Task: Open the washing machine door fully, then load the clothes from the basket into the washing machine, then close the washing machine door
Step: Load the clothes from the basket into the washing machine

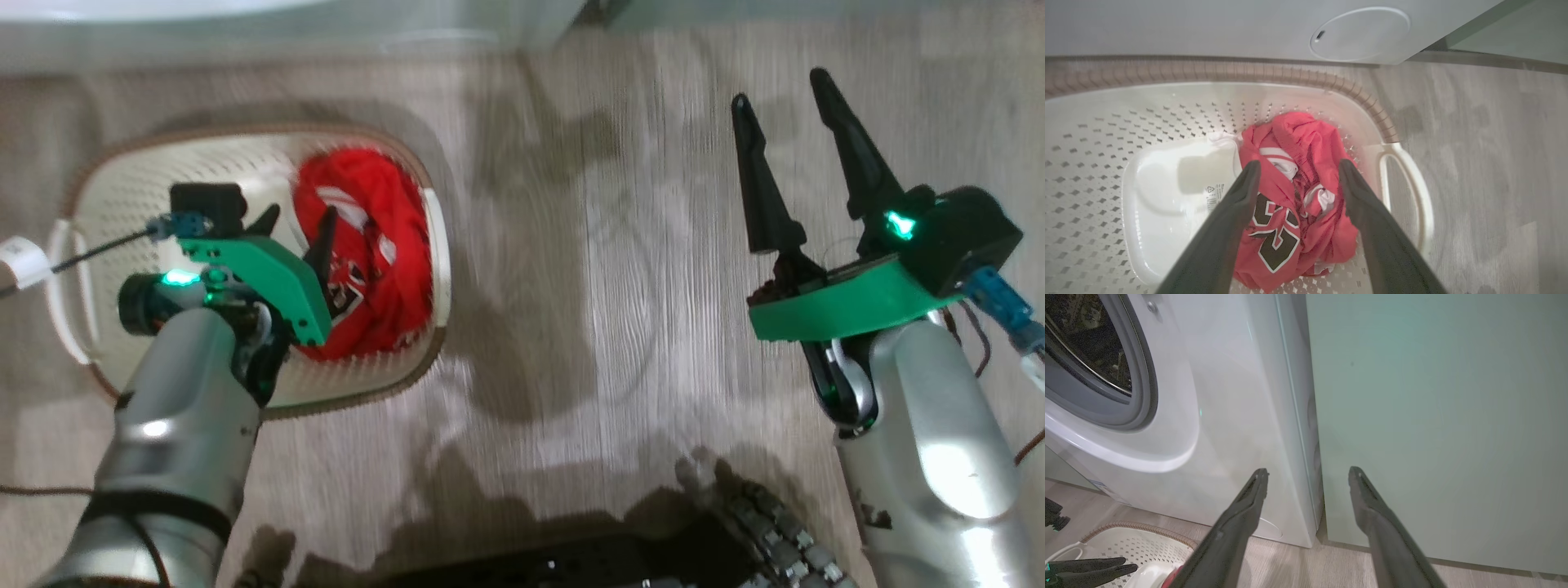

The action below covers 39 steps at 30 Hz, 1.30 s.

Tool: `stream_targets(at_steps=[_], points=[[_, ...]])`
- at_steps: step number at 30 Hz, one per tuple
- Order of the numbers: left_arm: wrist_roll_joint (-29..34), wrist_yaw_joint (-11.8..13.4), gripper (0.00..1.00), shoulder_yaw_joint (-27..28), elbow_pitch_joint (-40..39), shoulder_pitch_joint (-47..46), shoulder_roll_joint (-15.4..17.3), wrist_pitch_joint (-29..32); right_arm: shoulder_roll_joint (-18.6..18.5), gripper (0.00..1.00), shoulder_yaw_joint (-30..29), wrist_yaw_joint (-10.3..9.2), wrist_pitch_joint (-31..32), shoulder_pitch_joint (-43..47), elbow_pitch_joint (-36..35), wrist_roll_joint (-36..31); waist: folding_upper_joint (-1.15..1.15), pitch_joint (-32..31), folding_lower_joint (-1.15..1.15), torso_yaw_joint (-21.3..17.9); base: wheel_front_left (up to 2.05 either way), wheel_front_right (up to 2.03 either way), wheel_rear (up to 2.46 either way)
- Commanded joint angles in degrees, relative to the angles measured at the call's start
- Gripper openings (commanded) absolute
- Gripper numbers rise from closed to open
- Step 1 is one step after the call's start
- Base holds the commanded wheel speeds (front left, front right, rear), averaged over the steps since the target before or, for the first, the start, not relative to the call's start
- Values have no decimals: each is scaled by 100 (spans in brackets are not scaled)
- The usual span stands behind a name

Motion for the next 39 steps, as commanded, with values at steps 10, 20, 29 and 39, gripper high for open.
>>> stream_targets(at_steps=[10,20,29,39], points=[[-693,-5,100,-412,856,-588,268,-393,38,100,134,0,-16,-8,-592,-158,0,1247,-1,-192,0,0,0],[-1240,-6,100,-953,1102,-866,494,-256,38,100,107,0,125,203,-1063,-289,0,1688,-1,-226,0,0,0],[-1738,-6,100,-1502,1166,-1189,786,169,38,100,114,0,201,387,-1393,-312,0,1984,-1,-283,0,0,0],[-2023,-6,0,-1744,1488,-1232,936,88,38,100,101,0,175,414,-1367,-233,0,1886,-1,-345,0,0,0]])
